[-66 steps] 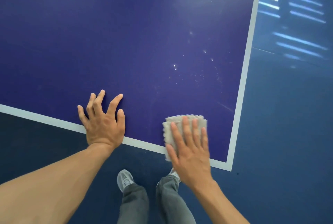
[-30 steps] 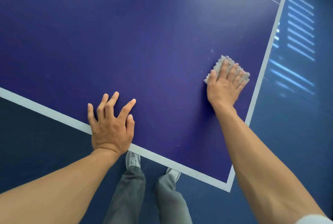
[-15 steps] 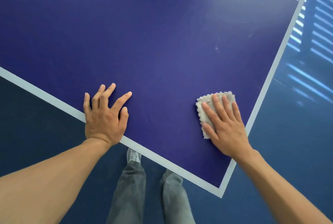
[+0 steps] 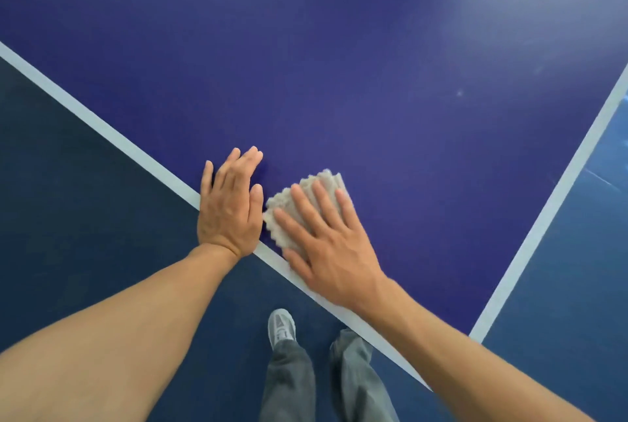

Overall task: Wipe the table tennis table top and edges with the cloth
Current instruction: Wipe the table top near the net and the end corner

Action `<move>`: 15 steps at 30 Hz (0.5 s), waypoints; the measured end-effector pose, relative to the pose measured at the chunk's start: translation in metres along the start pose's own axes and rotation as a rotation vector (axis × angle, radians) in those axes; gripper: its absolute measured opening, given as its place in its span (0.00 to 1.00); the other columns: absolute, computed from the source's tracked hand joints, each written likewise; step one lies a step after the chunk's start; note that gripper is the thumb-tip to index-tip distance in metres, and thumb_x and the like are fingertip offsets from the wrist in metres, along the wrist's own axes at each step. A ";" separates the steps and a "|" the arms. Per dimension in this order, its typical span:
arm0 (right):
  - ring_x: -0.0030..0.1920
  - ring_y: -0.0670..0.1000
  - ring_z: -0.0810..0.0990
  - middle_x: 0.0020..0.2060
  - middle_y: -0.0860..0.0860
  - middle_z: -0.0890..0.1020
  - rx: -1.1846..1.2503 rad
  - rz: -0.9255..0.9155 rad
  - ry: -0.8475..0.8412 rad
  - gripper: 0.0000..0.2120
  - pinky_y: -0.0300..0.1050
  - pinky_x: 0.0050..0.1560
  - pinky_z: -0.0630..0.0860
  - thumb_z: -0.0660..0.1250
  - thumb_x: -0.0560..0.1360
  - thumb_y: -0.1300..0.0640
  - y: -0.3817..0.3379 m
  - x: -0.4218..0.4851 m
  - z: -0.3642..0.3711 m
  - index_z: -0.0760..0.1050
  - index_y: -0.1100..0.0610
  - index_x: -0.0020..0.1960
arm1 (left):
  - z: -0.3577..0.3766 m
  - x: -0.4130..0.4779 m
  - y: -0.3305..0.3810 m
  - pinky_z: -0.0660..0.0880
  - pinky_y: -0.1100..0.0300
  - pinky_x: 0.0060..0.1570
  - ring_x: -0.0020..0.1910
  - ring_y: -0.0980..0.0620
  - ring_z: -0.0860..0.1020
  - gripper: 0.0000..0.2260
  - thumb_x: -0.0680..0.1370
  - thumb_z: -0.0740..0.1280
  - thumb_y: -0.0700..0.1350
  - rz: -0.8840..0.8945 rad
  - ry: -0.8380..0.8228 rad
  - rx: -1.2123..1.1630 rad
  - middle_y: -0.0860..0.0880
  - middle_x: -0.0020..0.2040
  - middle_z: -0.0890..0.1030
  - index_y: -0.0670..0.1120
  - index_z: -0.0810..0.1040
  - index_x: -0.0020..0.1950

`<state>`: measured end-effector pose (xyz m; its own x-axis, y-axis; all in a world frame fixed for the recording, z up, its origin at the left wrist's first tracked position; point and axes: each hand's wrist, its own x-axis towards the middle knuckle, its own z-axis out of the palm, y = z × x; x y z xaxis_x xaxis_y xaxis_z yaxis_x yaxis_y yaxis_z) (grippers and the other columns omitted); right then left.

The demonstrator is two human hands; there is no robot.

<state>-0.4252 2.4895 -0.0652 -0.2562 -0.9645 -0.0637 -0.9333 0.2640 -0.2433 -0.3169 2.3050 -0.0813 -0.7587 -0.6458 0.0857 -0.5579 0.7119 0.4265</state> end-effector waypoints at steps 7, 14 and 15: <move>0.84 0.59 0.53 0.84 0.52 0.56 -0.056 0.020 -0.061 0.29 0.64 0.81 0.52 0.53 0.85 0.38 0.010 -0.117 0.006 0.57 0.45 0.84 | 0.001 0.001 -0.003 0.48 0.44 0.82 0.81 0.50 0.61 0.21 0.83 0.52 0.46 0.024 -0.003 0.051 0.53 0.79 0.69 0.51 0.72 0.75; 0.84 0.56 0.40 0.85 0.51 0.45 0.059 0.952 -0.021 0.35 0.61 0.82 0.38 0.41 0.81 0.35 0.110 -0.109 -0.032 0.47 0.45 0.86 | 0.002 0.000 -0.007 0.49 0.43 0.81 0.80 0.48 0.63 0.20 0.84 0.53 0.46 0.038 -0.006 0.065 0.52 0.79 0.69 0.51 0.74 0.74; 0.84 0.55 0.37 0.85 0.51 0.43 0.083 1.052 0.005 0.36 0.61 0.82 0.36 0.40 0.80 0.35 0.119 -0.091 -0.035 0.45 0.45 0.86 | 0.002 -0.001 -0.008 0.49 0.43 0.81 0.80 0.48 0.63 0.20 0.84 0.53 0.47 0.047 -0.003 0.068 0.52 0.78 0.69 0.51 0.74 0.74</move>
<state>-0.5223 2.6084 -0.0542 -0.9276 -0.2500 -0.2774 -0.2205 0.9662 -0.1336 -0.3131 2.3006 -0.0868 -0.7855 -0.6106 0.1014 -0.5431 0.7585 0.3601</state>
